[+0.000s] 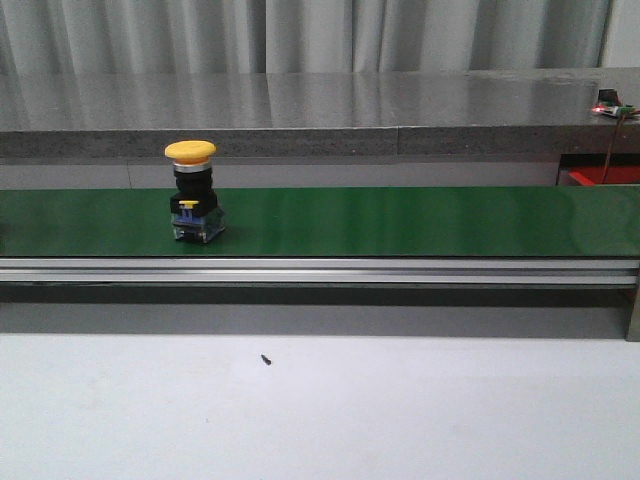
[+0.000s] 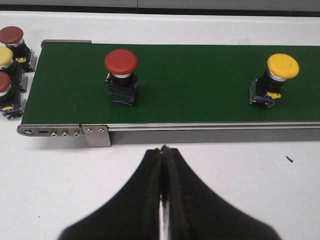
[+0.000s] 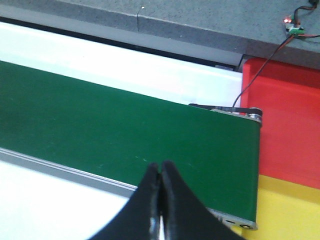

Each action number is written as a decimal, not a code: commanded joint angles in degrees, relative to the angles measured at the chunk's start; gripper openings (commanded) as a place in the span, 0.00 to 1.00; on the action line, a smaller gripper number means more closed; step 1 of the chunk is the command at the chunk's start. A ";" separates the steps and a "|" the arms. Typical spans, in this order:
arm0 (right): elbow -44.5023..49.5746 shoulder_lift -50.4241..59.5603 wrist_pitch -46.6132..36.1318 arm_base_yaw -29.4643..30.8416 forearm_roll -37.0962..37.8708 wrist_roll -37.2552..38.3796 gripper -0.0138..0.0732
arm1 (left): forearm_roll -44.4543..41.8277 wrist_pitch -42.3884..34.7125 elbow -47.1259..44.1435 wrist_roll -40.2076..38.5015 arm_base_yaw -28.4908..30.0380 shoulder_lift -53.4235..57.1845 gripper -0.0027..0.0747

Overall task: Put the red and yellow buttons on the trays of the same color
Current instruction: 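Lower the right gripper onto the yellow button on the belt and grasp, then carry the yellow button to the yellow tray and release, then lower the right gripper onto the red button on the belt and grasp, then carry the red button to the red tray and release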

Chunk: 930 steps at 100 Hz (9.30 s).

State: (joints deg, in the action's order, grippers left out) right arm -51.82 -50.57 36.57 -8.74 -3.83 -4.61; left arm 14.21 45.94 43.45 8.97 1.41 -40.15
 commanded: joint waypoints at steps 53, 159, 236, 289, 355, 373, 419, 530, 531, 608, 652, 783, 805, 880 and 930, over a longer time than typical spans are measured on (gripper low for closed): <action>-19.14 -17.75 9.67 -9.23 -0.87 -0.37 0.09 | 1.22 -4.44 1.39 -0.17 -0.34 0.22 0.01; -58.20 -57.15 31.57 -25.87 -4.09 0.31 0.90 | 0.56 -5.10 1.39 -0.17 -0.34 0.22 0.01; -71.19 -71.30 39.72 -24.97 -3.75 0.31 0.62 | -0.34 -5.22 1.39 -0.17 -0.34 0.22 0.01; -71.19 -67.41 39.80 -24.14 -2.92 0.80 0.37 | -0.34 -6.61 1.39 -0.17 -0.34 0.22 0.01; -67.17 -54.68 39.86 -2.74 -1.28 1.03 0.37 | -0.34 -6.83 1.39 -0.17 -0.34 0.22 0.01; -66.15 -53.84 39.86 5.30 -1.28 1.03 0.37 | -0.34 -6.83 1.39 -0.17 -0.34 0.22 0.01; -64.64 -54.26 39.86 21.85 -1.28 0.65 0.37 | -0.34 -6.83 1.39 -0.17 -0.34 0.22 0.01; -31.24 -56.03 18.32 28.72 -1.00 1.49 0.42 | -0.44 -8.58 1.39 -0.17 -0.34 0.22 0.01; -31.24 -56.03 18.32 28.72 -1.00 1.49 0.44 | -0.44 -8.58 1.39 -0.17 -0.34 0.22 0.01; -31.52 -44.11 19.72 26.34 -1.43 2.75 0.79 | -0.44 -11.23 1.39 -0.17 -0.34 0.22 0.01; -33.86 -37.80 23.86 7.50 -2.04 2.70 0.79 | -0.44 -11.10 1.39 -0.17 -0.34 0.22 0.01; -66.02 -63.96 33.13 -27.39 -2.11 3.01 0.79 | -0.44 -11.10 1.39 -0.17 -0.34 0.22 0.01; -66.02 -67.06 30.23 -27.39 -1.93 3.01 0.79 | -0.44 -11.09 1.39 -0.17 -0.34 0.22 0.01; -66.02 -63.23 33.69 -24.27 3.83 3.18 0.36 | -0.44 -10.75 1.39 -0.17 -0.34 0.22 0.01; -65.96 -58.40 37.49 -0.19 3.83 3.18 0.36 | -0.44 -10.65 1.39 -0.17 -0.34 0.22 0.01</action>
State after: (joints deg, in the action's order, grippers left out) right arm -116.19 -112.88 71.38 -12.66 -0.49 -1.47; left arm 13.06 38.85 43.45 8.97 1.41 -40.15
